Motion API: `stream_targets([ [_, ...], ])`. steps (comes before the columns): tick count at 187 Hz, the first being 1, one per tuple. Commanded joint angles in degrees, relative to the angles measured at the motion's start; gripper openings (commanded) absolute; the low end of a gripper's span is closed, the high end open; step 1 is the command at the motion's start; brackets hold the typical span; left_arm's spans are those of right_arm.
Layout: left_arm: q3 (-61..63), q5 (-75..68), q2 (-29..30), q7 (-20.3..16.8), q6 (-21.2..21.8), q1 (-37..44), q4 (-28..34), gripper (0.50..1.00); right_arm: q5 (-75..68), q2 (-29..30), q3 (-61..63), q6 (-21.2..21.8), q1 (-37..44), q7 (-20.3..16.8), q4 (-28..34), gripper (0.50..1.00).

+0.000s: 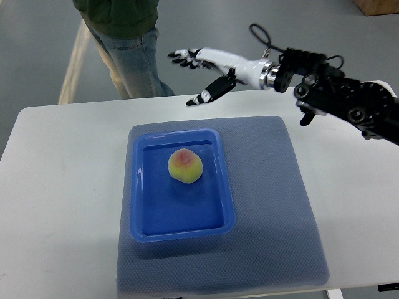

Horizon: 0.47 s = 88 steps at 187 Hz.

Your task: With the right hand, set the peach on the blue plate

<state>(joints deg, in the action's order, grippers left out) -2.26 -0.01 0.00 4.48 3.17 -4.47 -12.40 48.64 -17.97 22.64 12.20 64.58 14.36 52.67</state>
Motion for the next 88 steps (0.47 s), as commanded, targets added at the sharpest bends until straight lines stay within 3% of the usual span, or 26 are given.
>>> stream_targets([
  [1, 0.1, 0.0, 0.0, 0.0, 0.0, 0.0, -0.1, 1.0, -8.2, -2.3, 13.2, 1.9, -8.4, 0.2, 0.1, 0.938],
  [19, 0.1, 0.0, 0.0, 0.0, 0.0, 0.0, -0.1, 1.0, -12.3, -1.7, 19.1, 2.1, -12.2, 0.2, -0.1, 0.938],
  [20, 0.1, 0.0, 0.0, 0.0, -0.1, 0.0, -0.1, 1.0, -18.3, -0.9, 26.2, 2.7, -17.6, 0.2, -0.3, 0.938],
  [22, 0.1, 0.0, 0.0, 0.0, 0.0, 0.0, -0.1, 1.0, -19.6, -0.7, 27.7, 2.7, -19.0, 0.2, -0.4, 0.938],
  [41, 0.0, 0.0, 0.0, 0.0, 0.0, 0.0, -0.1, 1.0, -31.4, 4.7, 37.3, 4.1, -26.7, 0.2, -3.5, 0.938],
  [72, 0.0, 0.0, 0.0, 0.1, 0.0, 0.0, -0.2, 1.0, -39.2, 9.1, 41.8, 9.2, -30.0, 0.2, -9.5, 0.938],
  [88, 0.1, 0.0, 0.0, 0.0, 0.0, 0.0, -0.2, 1.0, -39.3, 9.4, 41.9, 9.4, -30.1, 0.2, -10.7, 0.938],
])
